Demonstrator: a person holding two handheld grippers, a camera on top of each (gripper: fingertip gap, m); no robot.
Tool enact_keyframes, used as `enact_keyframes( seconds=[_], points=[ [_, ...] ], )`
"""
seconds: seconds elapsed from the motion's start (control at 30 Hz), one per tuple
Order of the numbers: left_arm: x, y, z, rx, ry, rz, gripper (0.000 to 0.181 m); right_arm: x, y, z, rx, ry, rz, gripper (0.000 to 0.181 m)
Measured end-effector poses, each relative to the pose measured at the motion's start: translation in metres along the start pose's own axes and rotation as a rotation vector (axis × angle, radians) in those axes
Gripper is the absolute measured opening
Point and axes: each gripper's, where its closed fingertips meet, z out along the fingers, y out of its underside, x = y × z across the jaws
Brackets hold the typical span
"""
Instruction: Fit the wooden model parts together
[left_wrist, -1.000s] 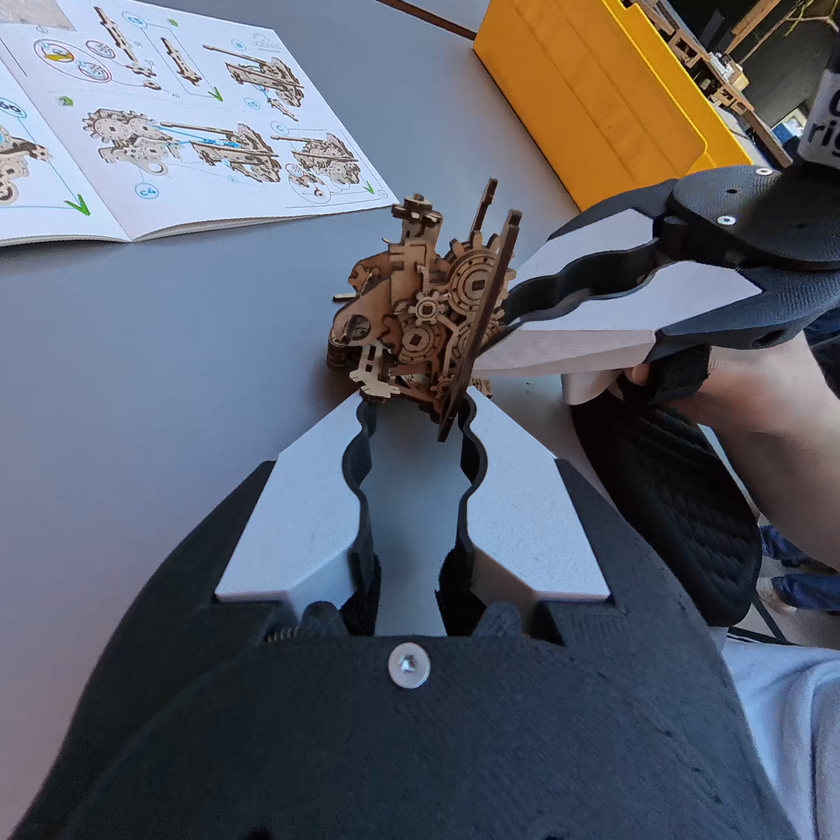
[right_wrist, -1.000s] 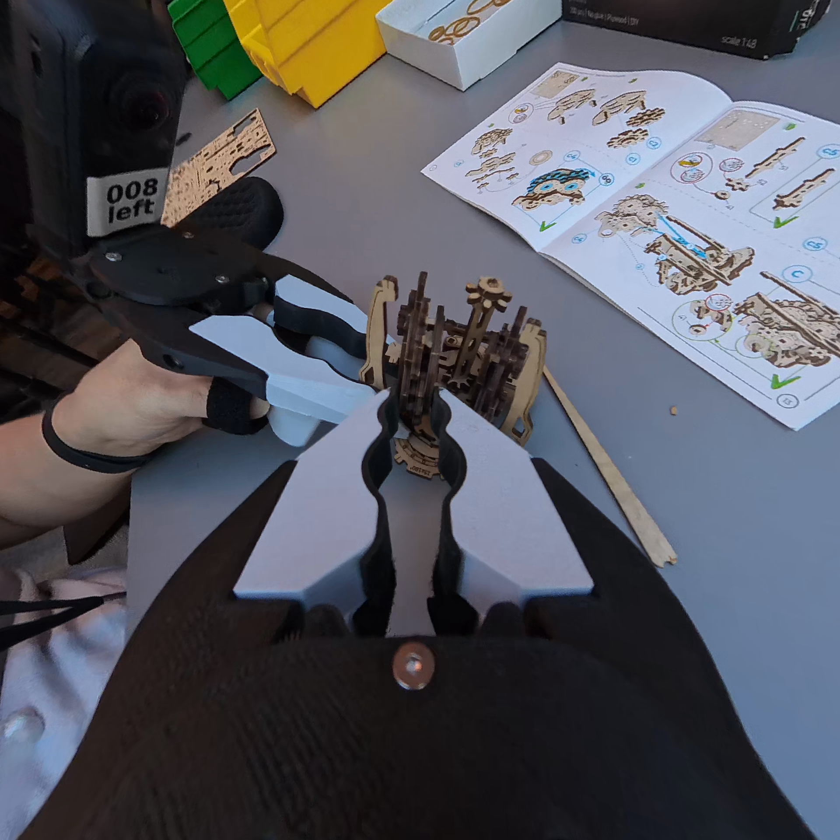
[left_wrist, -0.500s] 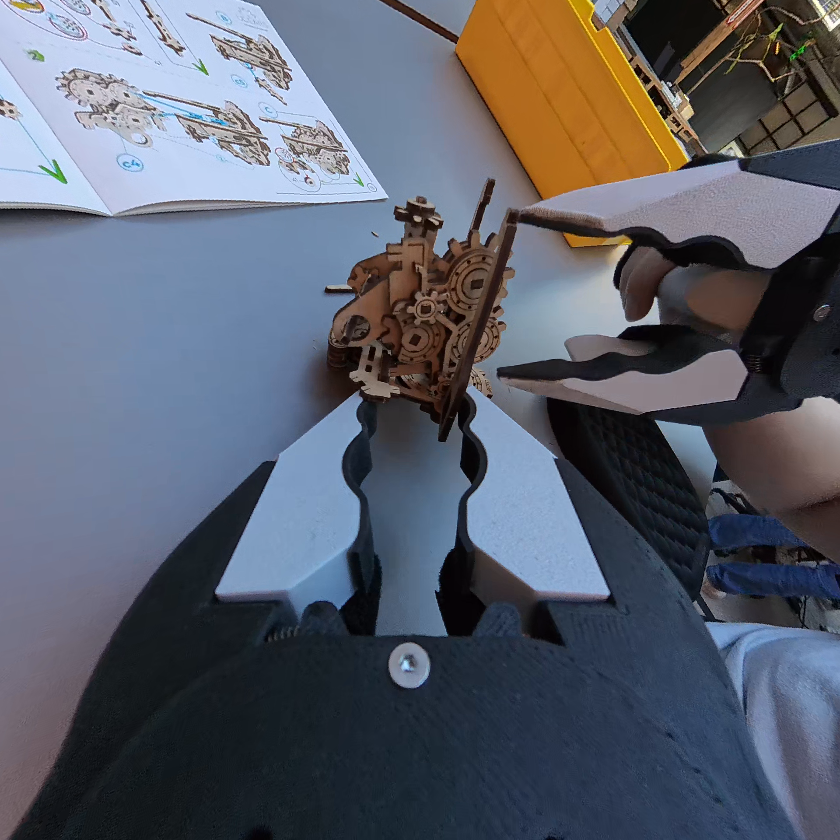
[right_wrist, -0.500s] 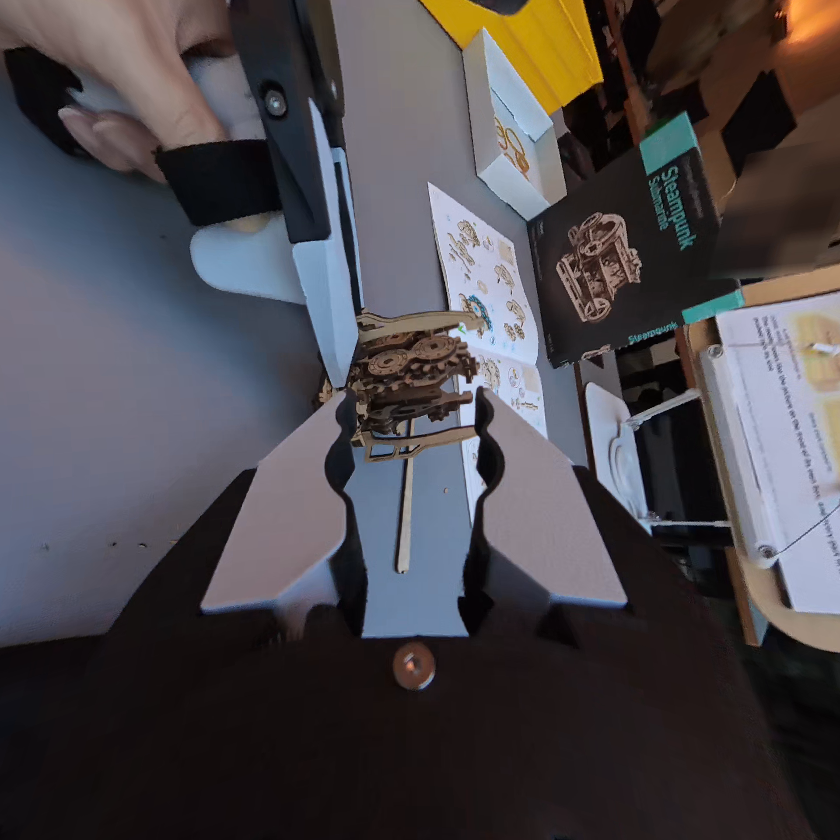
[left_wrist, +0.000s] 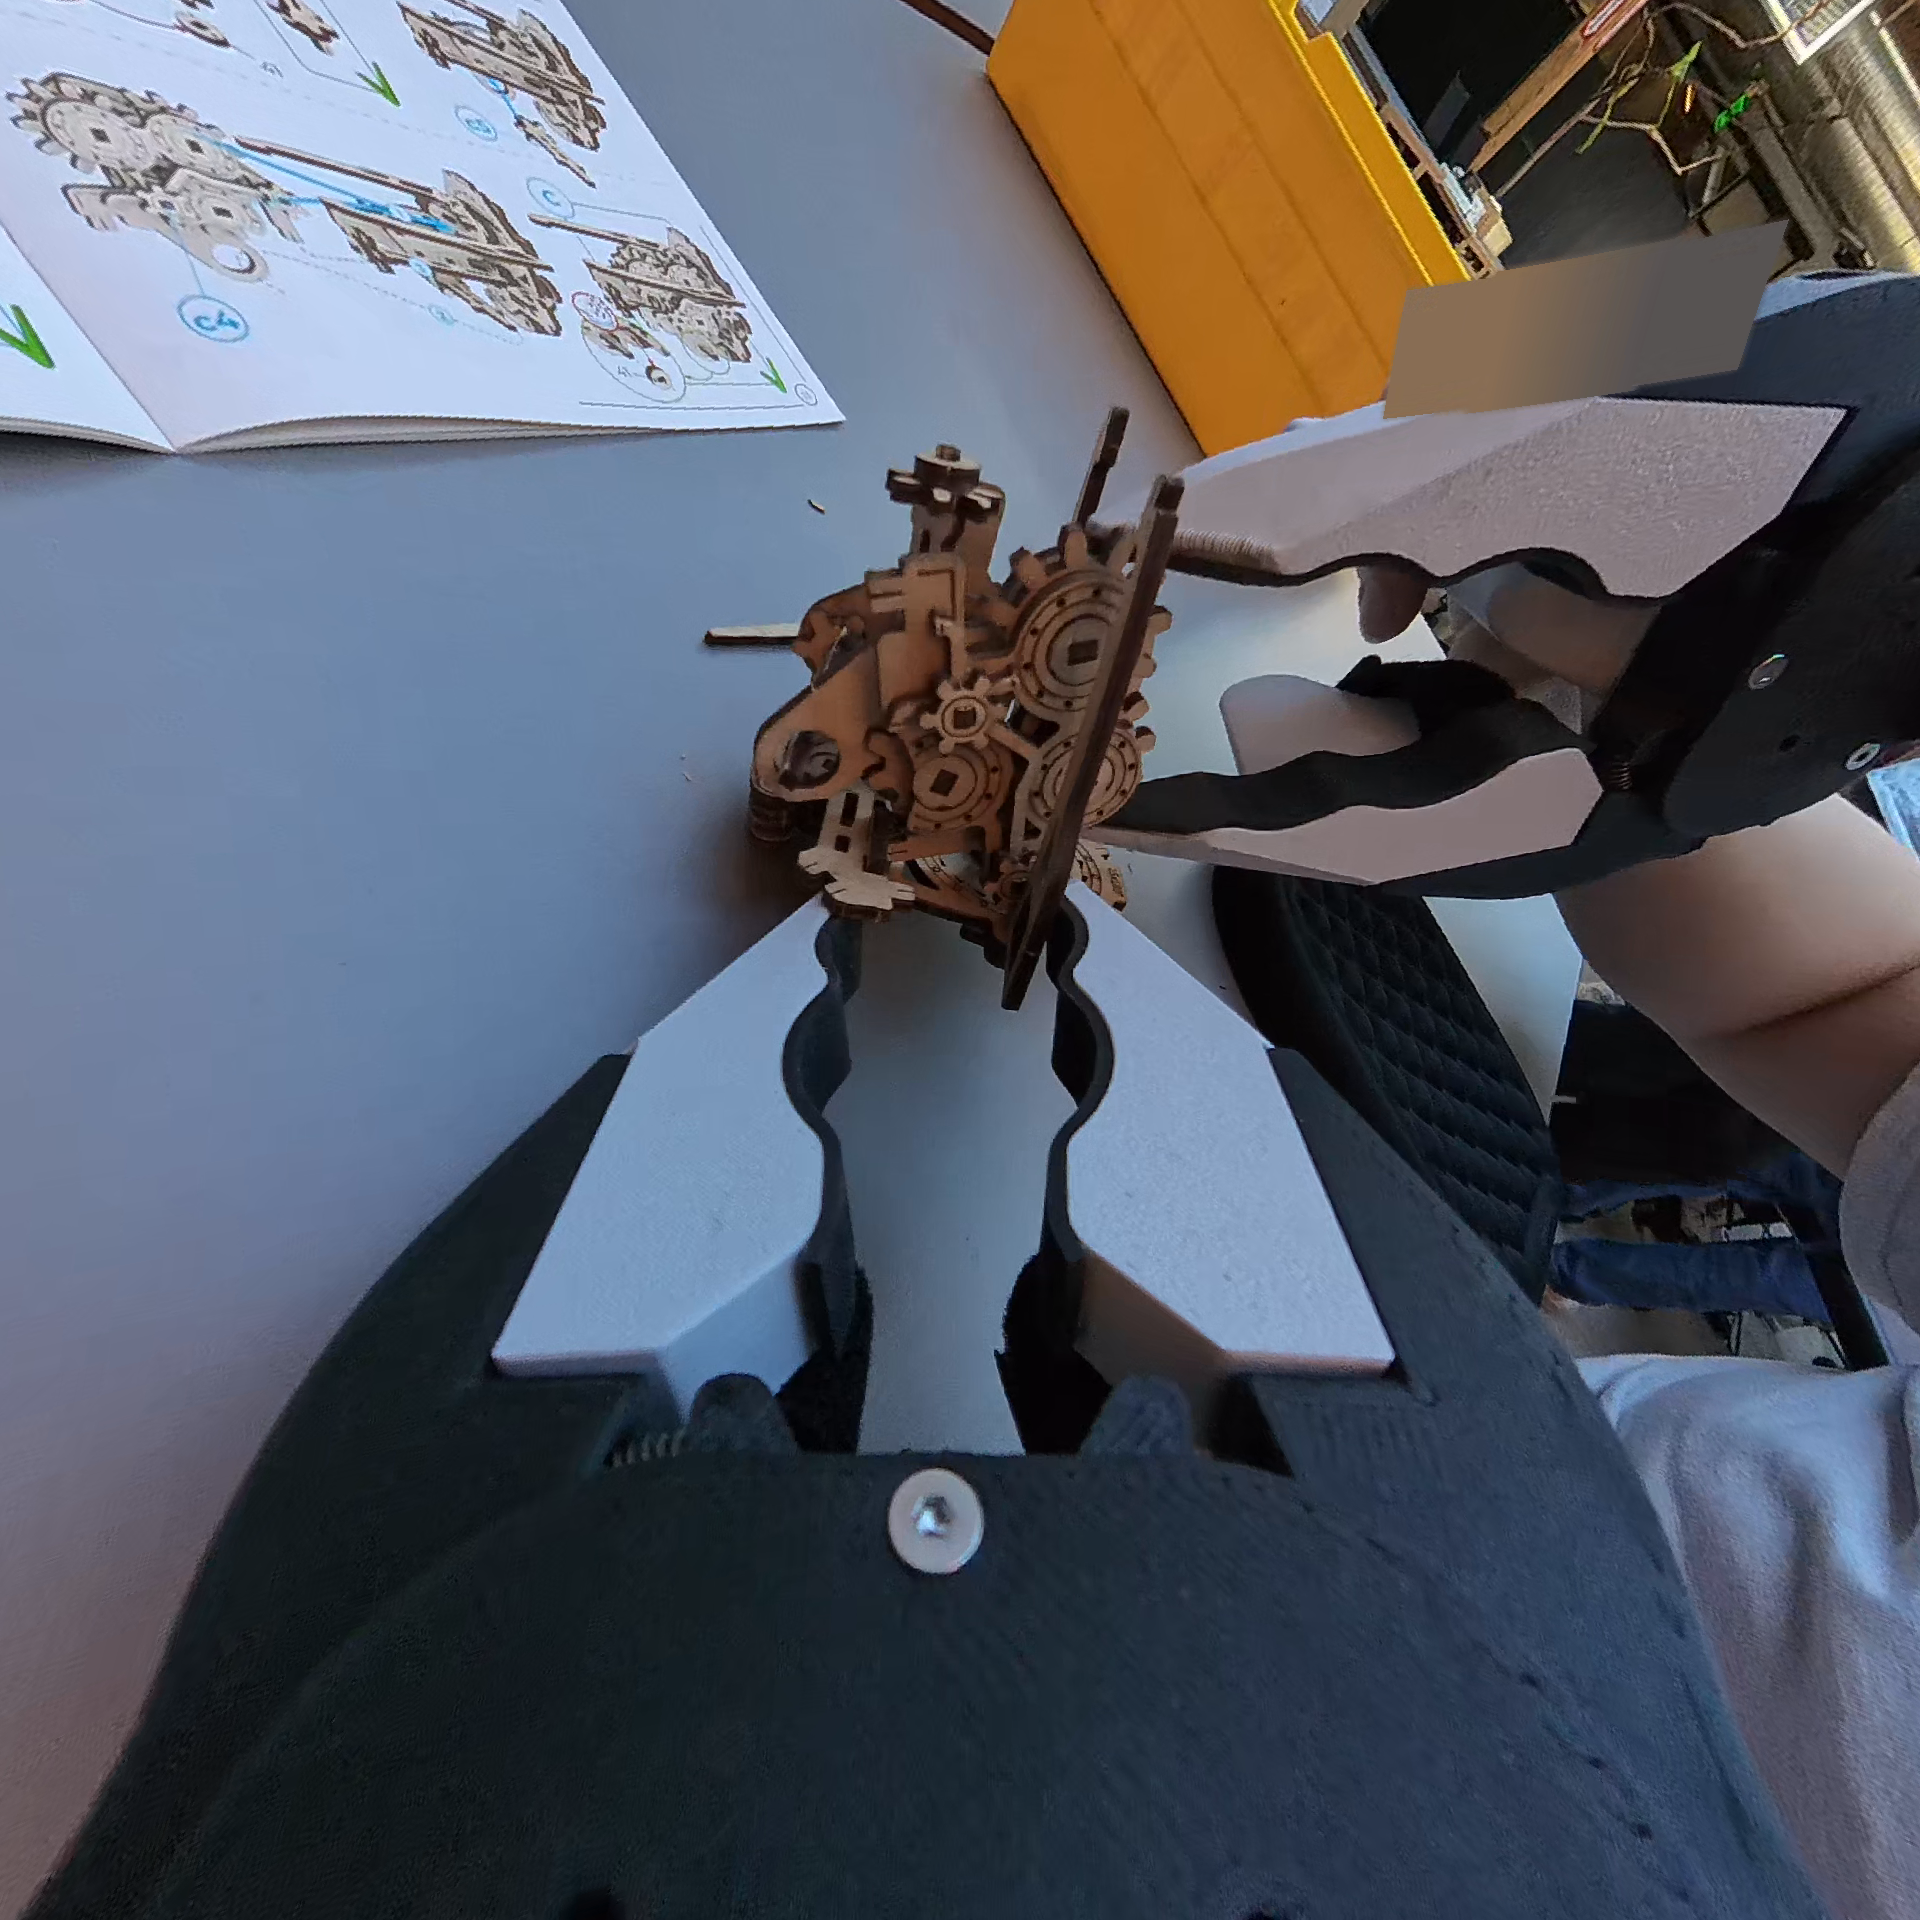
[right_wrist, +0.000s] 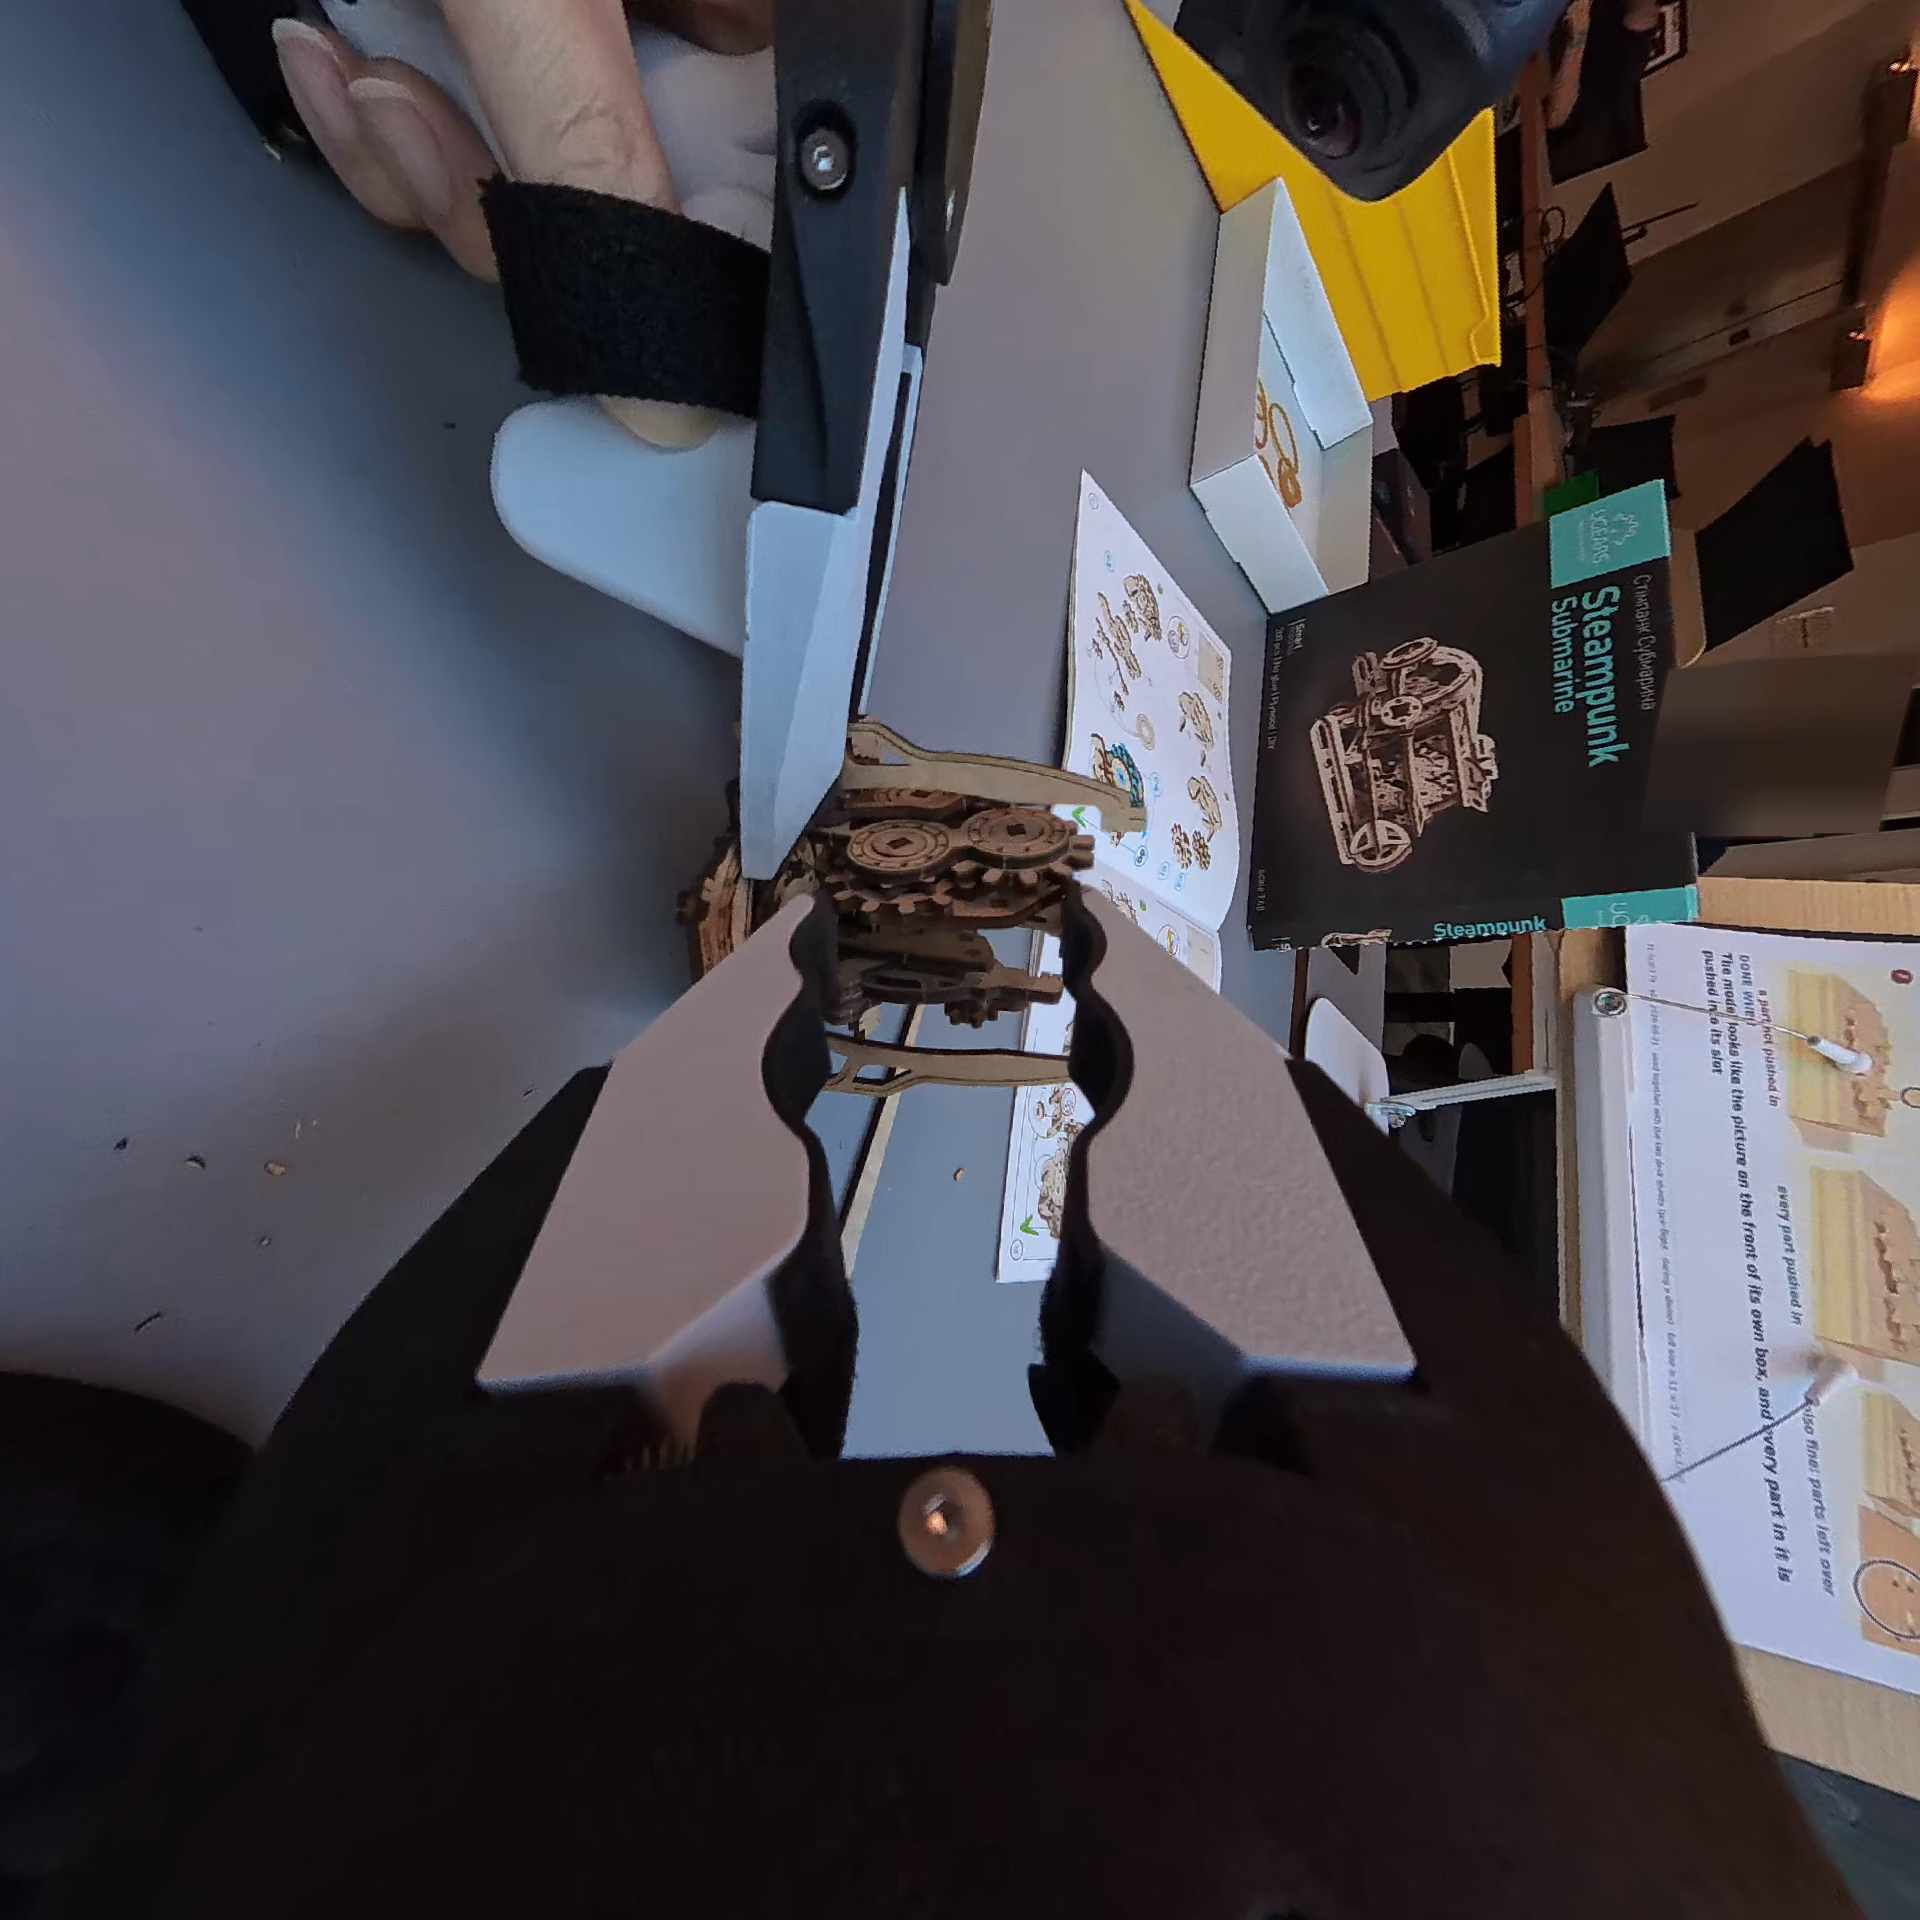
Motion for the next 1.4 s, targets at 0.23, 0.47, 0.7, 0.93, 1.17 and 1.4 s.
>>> enact_keyframes(
  seconds=[0.23, 0.47, 0.7, 0.93, 1.17, 1.4],
  points=[
    [-0.001, 0.0, -0.001, 0.005, -0.026, 0.022, 0.034, -0.001, 0.0, 0.0, -0.021, 0.046, 0.028, 0.042],
    [-0.001, 0.001, 0.0, 0.008, -0.091, 0.094, 0.034, -0.002, 0.002, -0.001, -0.045, 0.125, 0.11, 0.042],
    [-0.001, 0.002, 0.0, 0.002, -0.15, 0.167, 0.034, -0.003, 0.004, -0.002, -0.071, 0.156, 0.12, 0.042],
    [0.0, 0.003, 0.001, -0.001, -0.15, 0.176, 0.034, -0.002, 0.004, -0.007, -0.057, 0.144, 0.206, 0.04],
    [0.001, 0.005, 0.002, -0.012, -0.176, 0.229, 0.034, -0.001, 0.003, -0.023, 0.031, -0.06, 0.608, 0.042],
    [0.004, 0.007, 0.003, -0.024, -0.199, 0.295, 0.034, 0.007, 0.009, -0.027, -0.006, -0.119, 0.394, 0.047]
  ],
)
